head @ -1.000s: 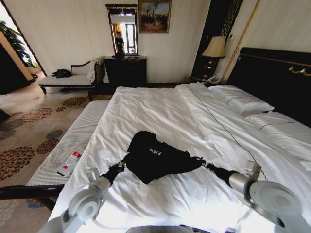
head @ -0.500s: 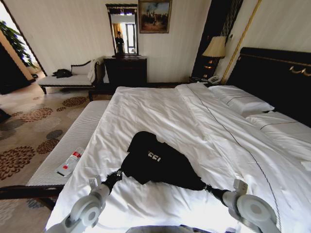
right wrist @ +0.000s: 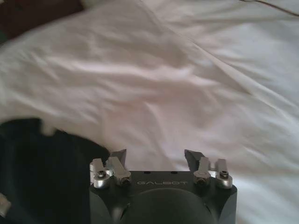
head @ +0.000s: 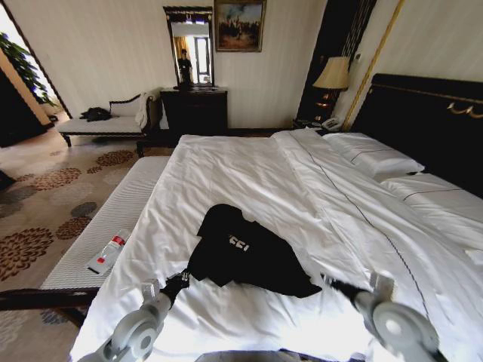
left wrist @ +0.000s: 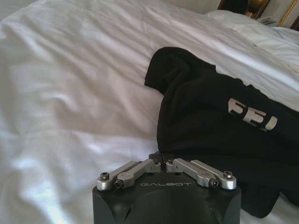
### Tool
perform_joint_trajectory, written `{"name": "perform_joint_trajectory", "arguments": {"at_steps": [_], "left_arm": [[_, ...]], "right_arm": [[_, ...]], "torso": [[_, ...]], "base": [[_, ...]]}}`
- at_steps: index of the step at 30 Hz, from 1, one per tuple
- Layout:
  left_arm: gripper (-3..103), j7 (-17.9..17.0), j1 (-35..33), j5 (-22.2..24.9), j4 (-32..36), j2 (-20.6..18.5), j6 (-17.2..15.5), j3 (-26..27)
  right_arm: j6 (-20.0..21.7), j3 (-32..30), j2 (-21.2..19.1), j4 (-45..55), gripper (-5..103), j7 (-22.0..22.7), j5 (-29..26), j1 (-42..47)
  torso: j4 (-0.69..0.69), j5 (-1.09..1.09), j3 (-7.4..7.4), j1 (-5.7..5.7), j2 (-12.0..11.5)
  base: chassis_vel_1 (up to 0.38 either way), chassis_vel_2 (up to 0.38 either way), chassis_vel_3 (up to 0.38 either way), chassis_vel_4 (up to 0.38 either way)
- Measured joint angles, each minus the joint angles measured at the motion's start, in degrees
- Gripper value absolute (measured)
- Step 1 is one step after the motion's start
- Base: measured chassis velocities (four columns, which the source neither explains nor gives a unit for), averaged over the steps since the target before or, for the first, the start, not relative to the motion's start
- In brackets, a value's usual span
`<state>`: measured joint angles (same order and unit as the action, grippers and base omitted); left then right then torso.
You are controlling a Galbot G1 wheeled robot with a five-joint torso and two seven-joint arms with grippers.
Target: Fold the clothes on the bed.
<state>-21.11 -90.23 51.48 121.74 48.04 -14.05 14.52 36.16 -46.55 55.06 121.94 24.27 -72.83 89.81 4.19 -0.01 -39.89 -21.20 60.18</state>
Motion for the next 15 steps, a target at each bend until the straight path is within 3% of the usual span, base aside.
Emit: {"name": "perform_joint_trajectory", "arguments": {"at_steps": [3,5,7,8,9,12,14,15], "left_arm": [[4,-0.29,0.27,-0.21,-0.32,-0.11,-0.25,-0.81],[8,-0.42,0.46,-0.30,-0.38,-0.19,-0.37,-1.04],[18,-0.58,0.82,-0.44,-0.43,-0.48,-0.56,-1.33],[18,-0.64,0.98,-0.48,-0.42,-0.69,-0.65,-1.37],[18,-0.64,0.98,-0.48,-0.42,-0.69,-0.65,-1.37],[35,-0.76,1.60,-0.45,-0.28,-1.60,-0.86,-1.44],[35,-0.75,2.01,-0.36,-0.28,-2.03,-0.90,-1.62],[45,-0.73,2.54,-0.30,-0.28,-2.75,-0.91,-1.89]], "right_arm": [[-0.18,5.58,-1.77,-6.61,86,-4.71,-1.05,-7.57],[-0.18,7.69,-1.99,-8.57,86,-5.13,-0.88,-9.28],[-0.13,10.55,-2.07,-11.32,96,-5.51,-0.01,-11.67],[-0.12,12.18,-2.16,-12.98,99,-5.66,0.54,-13.10],[-0.12,12.18,-2.16,-12.98,99,-5.66,0.54,-13.10],[-0.22,15.42,-2.16,-16.90,103,-6.41,1.74,-16.02],[-0.48,15.81,-2.10,-17.98,100,-6.93,2.34,-16.55],[-0.78,16.15,-1.98,-19.47,99,-7.53,2.98,-17.23]], "torso": [[0.00,0.01,-0.01,0.00,0.00],[-0.01,0.01,-0.01,0.00,0.00],[0.00,0.04,-0.01,0.00,0.00],[0.00,0.01,-0.01,0.00,0.00],[0.00,0.01,-0.01,0.00,0.00],[-0.01,0.02,-0.01,-0.01,0.00],[-0.01,0.01,-0.01,0.00,0.00],[0.03,0.00,0.00,-0.01,0.00]], "base": [[0.000,0.000,0.000,0.000],[0.000,0.000,0.000,0.000],[0.000,0.000,0.000,0.000],[0.000,0.000,0.000,0.000],[0.000,0.000,0.000,0.000],[0.000,0.000,0.000,0.000],[0.000,0.000,0.000,0.000],[0.000,0.000,0.000,0.000]]}}
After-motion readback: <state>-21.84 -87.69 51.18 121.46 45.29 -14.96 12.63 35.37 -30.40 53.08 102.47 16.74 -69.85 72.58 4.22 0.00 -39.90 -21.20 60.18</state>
